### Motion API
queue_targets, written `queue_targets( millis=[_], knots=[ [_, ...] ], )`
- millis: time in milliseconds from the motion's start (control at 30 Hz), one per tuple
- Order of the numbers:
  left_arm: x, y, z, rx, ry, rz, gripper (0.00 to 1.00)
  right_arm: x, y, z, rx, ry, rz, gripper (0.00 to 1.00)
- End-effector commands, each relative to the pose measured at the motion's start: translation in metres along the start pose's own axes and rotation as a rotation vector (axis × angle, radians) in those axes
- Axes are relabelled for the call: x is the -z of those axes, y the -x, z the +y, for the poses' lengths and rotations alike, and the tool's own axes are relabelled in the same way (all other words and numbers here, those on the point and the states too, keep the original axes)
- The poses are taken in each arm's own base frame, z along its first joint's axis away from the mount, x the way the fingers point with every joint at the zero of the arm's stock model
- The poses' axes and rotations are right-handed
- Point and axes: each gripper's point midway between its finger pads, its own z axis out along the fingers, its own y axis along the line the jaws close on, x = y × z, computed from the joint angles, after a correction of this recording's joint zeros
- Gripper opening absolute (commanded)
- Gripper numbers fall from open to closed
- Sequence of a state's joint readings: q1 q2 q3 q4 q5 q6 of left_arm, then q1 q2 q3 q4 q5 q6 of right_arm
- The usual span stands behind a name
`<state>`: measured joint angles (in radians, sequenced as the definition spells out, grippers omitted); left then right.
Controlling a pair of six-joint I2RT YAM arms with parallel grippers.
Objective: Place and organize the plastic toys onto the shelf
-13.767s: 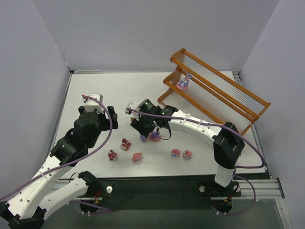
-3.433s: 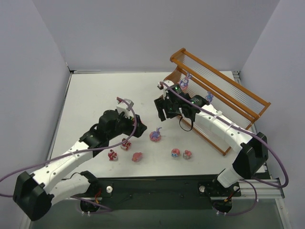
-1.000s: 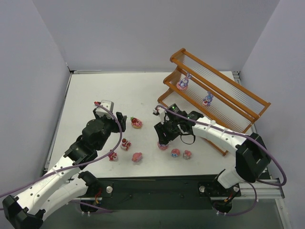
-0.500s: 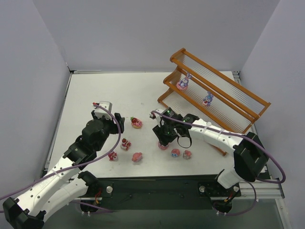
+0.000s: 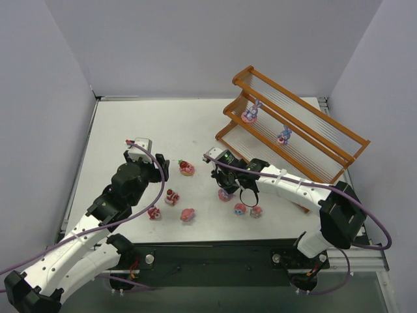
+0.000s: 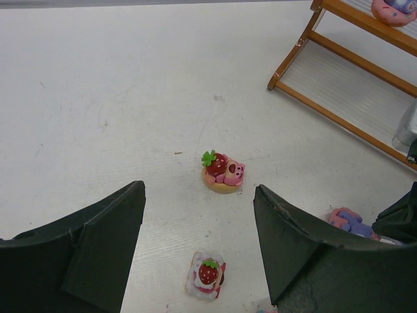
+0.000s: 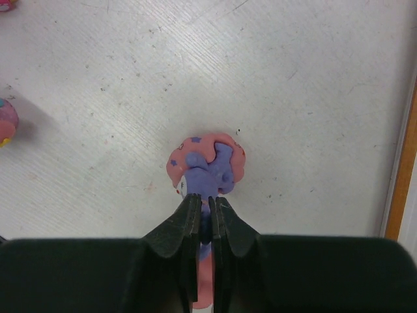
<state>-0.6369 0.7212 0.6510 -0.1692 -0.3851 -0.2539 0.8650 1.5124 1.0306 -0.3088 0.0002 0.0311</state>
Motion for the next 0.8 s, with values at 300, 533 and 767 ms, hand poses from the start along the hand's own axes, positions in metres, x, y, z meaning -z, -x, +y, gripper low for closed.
queue_targets(
  millis=[300,533,767],
  knots=[
    [-0.002,0.007,-0.009,0.016,-0.054,-0.018,0.77,0.078,0.044,-0.05,0.136,-0.159,-0.049,0.0],
    [-0.006,0.001,-0.034,0.001,-0.179,0.022,0.78,0.132,0.049,-0.095,0.177,-0.303,-0.054,0.0],
    [-0.013,-0.001,-0.051,-0.012,-0.255,0.057,0.78,0.187,0.039,-0.126,0.186,-0.408,-0.089,0.0]
  ],
)
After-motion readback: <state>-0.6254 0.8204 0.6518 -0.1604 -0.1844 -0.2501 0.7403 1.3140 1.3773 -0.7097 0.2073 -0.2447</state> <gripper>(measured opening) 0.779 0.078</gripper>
